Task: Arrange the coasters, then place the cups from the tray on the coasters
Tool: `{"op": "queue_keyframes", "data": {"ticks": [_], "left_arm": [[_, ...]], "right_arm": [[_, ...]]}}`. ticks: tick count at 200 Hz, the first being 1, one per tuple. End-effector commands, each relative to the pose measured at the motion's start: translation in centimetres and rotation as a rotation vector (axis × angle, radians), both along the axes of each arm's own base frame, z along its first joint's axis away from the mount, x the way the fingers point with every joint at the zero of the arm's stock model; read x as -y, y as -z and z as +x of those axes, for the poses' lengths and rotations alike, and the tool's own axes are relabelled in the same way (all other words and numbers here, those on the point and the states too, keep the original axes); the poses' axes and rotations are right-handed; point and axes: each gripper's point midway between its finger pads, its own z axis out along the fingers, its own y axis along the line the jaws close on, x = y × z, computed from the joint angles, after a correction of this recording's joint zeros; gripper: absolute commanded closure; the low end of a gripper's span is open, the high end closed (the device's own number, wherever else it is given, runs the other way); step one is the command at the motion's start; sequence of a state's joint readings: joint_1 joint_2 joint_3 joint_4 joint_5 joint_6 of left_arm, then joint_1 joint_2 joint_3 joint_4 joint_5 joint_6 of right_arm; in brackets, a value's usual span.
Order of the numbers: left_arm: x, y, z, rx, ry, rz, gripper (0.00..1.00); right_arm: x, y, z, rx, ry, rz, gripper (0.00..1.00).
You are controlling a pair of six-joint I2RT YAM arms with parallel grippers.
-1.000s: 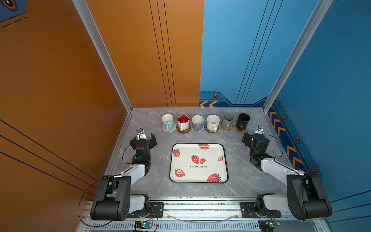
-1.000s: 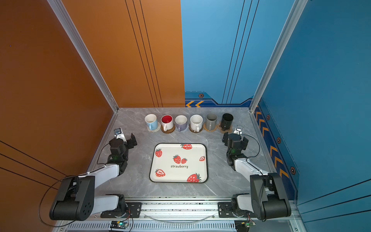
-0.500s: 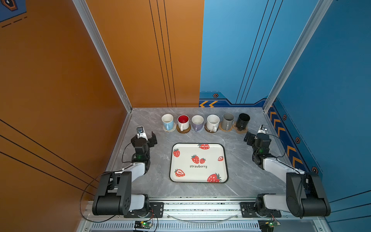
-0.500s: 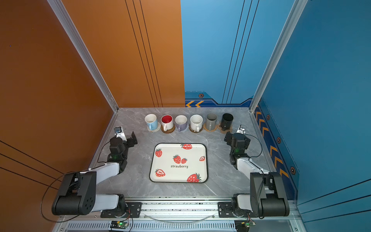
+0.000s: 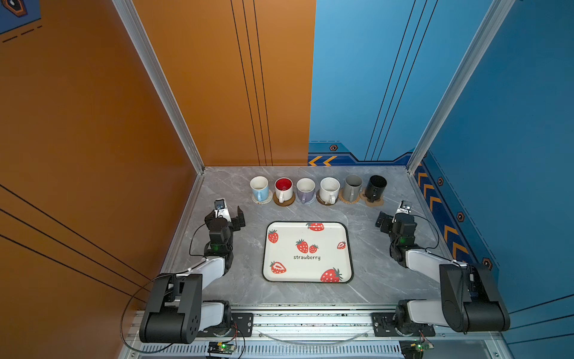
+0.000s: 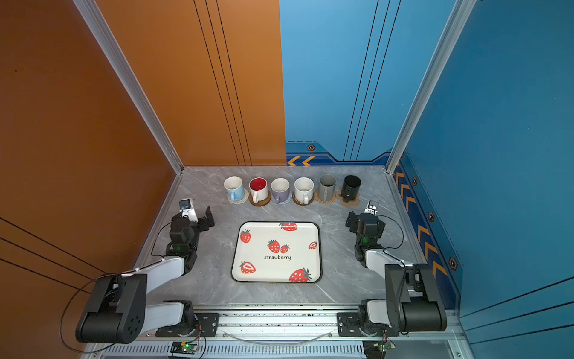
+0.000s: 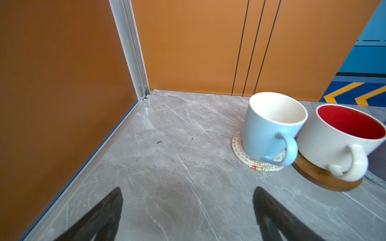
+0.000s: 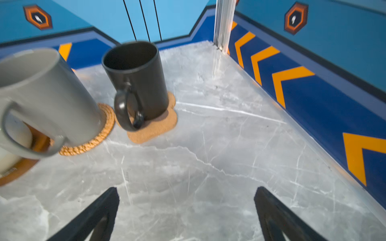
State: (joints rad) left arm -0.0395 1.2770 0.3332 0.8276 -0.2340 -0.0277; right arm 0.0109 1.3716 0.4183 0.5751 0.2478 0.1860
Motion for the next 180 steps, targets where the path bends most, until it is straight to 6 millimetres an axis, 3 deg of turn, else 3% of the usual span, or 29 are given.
{"op": "queue_keyframes", "data": {"ticks": [1,28,43,100,126,162,180], "left_arm": [[0.5,0.3,-0.7,-0.007,0.010,0.044,0.02],[0.7,2.1,-0.6,-0.057,0.023,0.053,0.02],[1.0,2.7,-0.3,-0.070,0.043,0.054,0.02],[1.6,5.0,-0.6,0.007,0.074,0.044,0.02],[1.0,4.9,-0.9,0.027,0.048,0.034,0.02],[-0.2,6.1,1.9,-0.136,-0.014,0.026,0.02],[-0.1,6.2,1.8,-0.133,-0.014,0.025,0.02]], "right_arm": [[-0.3,-1.3,1.0,0.067,-0.041,-0.025,0.00],[-0.4,-0.5,1.4,0.109,-0.056,-0.036,0.00],[-1.7,0.7,1.9,0.092,-0.128,-0.041,0.00],[-2.3,0.8,1.9,0.100,-0.163,-0.051,0.00],[-2.3,0.8,1.9,0.098,-0.162,-0.052,0.00],[-2.3,0.8,1.9,0.098,-0.161,-0.052,0.00],[-2.4,0.8,1.9,0.099,-0.163,-0.052,0.00]]}}
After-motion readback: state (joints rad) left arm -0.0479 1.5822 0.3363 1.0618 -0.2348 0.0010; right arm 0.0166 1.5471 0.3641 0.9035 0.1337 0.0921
